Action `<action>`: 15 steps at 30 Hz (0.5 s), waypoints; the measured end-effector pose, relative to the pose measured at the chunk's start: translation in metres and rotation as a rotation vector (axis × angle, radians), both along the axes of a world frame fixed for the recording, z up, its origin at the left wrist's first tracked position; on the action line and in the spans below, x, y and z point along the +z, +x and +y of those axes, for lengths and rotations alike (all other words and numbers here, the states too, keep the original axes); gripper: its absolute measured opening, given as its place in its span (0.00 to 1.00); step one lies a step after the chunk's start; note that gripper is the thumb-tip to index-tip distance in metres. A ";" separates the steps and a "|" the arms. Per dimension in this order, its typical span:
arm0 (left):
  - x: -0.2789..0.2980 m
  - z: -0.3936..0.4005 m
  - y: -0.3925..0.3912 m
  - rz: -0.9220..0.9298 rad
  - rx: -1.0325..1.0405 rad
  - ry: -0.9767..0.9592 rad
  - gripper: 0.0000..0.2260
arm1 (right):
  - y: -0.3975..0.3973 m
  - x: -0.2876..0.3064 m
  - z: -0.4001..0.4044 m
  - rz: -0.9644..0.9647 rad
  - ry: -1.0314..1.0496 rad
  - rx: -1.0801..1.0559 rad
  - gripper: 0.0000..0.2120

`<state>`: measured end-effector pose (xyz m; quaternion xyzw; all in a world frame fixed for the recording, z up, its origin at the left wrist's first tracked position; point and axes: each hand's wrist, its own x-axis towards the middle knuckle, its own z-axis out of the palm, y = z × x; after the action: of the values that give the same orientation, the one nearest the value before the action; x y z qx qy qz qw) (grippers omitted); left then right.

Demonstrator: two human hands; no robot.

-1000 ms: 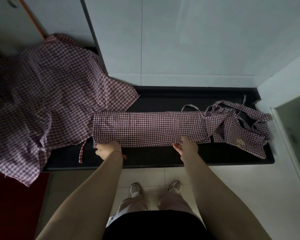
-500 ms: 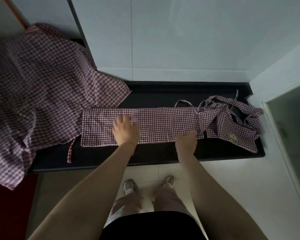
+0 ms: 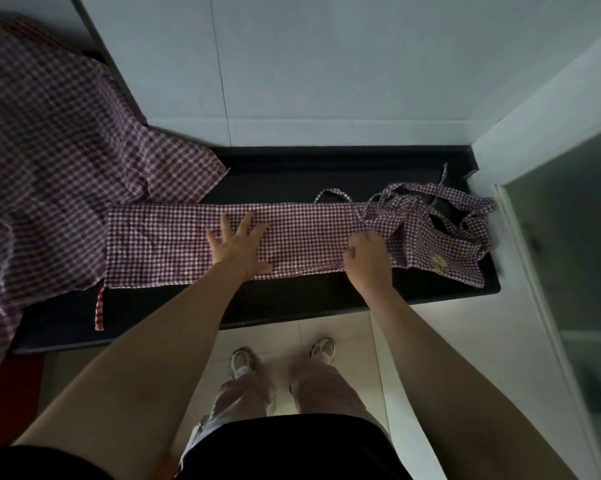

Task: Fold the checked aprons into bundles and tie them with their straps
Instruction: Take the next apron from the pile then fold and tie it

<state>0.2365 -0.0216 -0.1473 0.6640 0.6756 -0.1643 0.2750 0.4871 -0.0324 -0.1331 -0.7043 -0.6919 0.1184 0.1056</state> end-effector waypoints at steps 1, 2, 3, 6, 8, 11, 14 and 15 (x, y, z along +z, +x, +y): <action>0.005 0.003 -0.002 0.039 0.017 -0.024 0.44 | 0.008 0.006 0.002 -0.028 0.091 -0.014 0.02; 0.009 0.003 -0.002 0.104 0.038 -0.049 0.43 | 0.017 0.010 0.001 -0.055 0.155 -0.052 0.01; 0.019 0.008 0.003 0.204 0.054 -0.056 0.41 | 0.030 0.019 0.005 -0.075 0.177 -0.101 0.02; 0.027 0.011 0.014 0.316 0.166 -0.035 0.29 | 0.052 0.010 0.005 -0.149 -0.071 -0.283 0.16; 0.031 0.015 0.048 0.150 0.238 0.132 0.22 | 0.079 0.006 0.006 -0.154 -0.235 -0.346 0.24; 0.029 0.016 0.106 -0.064 0.257 0.139 0.23 | 0.103 -0.004 0.011 -0.173 -0.414 -0.348 0.27; 0.017 0.014 0.147 0.008 0.290 -0.030 0.37 | 0.125 -0.012 0.015 -0.182 -0.471 -0.297 0.29; 0.013 0.014 0.154 0.039 0.301 -0.041 0.40 | 0.136 -0.014 0.018 -0.186 -0.460 -0.273 0.29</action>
<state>0.3902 -0.0072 -0.1338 0.5460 0.7693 -0.1480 0.2969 0.6230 -0.0143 -0.1473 -0.8044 -0.5522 0.1918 -0.1060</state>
